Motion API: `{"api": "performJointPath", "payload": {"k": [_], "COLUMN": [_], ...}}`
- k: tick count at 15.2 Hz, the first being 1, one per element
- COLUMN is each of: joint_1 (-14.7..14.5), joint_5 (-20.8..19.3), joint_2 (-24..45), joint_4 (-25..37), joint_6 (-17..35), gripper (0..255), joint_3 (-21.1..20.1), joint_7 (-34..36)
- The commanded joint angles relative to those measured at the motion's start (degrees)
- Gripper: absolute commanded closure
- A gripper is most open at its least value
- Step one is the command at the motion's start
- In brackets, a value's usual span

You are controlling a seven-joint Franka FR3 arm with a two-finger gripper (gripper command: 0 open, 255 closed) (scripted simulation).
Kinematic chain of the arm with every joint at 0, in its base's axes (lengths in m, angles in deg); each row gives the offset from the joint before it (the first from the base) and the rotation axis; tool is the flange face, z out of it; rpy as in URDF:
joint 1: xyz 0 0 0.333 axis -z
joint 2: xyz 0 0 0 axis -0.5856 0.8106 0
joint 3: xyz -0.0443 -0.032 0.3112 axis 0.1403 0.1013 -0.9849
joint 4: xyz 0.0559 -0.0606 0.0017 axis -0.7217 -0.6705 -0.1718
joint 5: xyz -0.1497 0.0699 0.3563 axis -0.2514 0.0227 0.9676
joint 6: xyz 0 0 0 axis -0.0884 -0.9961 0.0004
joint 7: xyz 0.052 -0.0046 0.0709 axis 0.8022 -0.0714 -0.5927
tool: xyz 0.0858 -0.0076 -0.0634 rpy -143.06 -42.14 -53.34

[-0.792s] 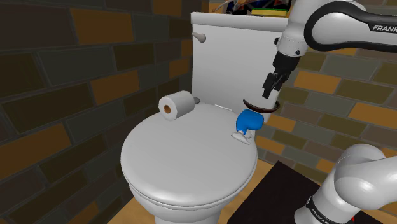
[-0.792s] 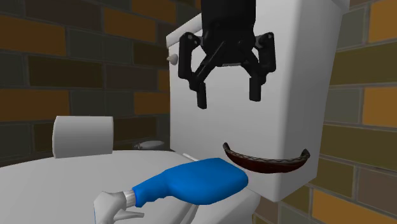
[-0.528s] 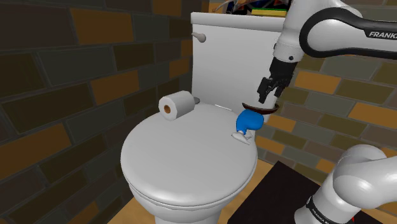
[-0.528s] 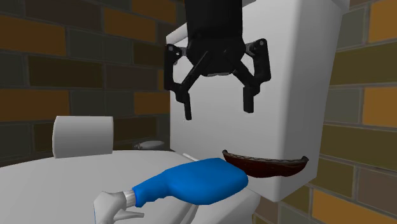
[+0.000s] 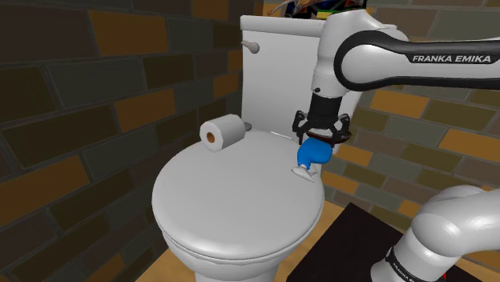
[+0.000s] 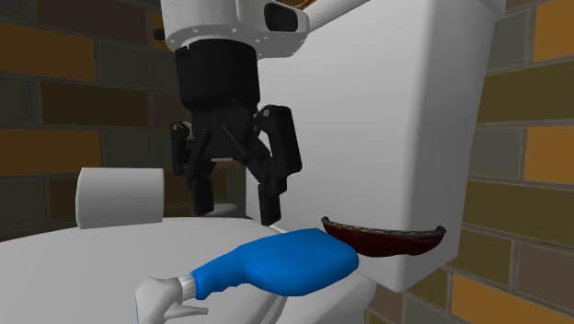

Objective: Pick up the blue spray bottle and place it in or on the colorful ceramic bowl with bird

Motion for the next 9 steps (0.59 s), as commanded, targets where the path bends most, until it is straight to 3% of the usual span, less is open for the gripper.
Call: {"api": "performJointPath", "payload": {"k": [1, 9], "joint_1": [2.92, 2.97], "joint_5": [2.62, 3.75], "joint_2": [3.45, 3.82], "joint_4": [1.32, -4.29], "joint_6": [1.46, 7.38], "gripper": [0, 0], "joint_3": [-4.21, -5.7], "joint_7": [12.12, 13.36]}}
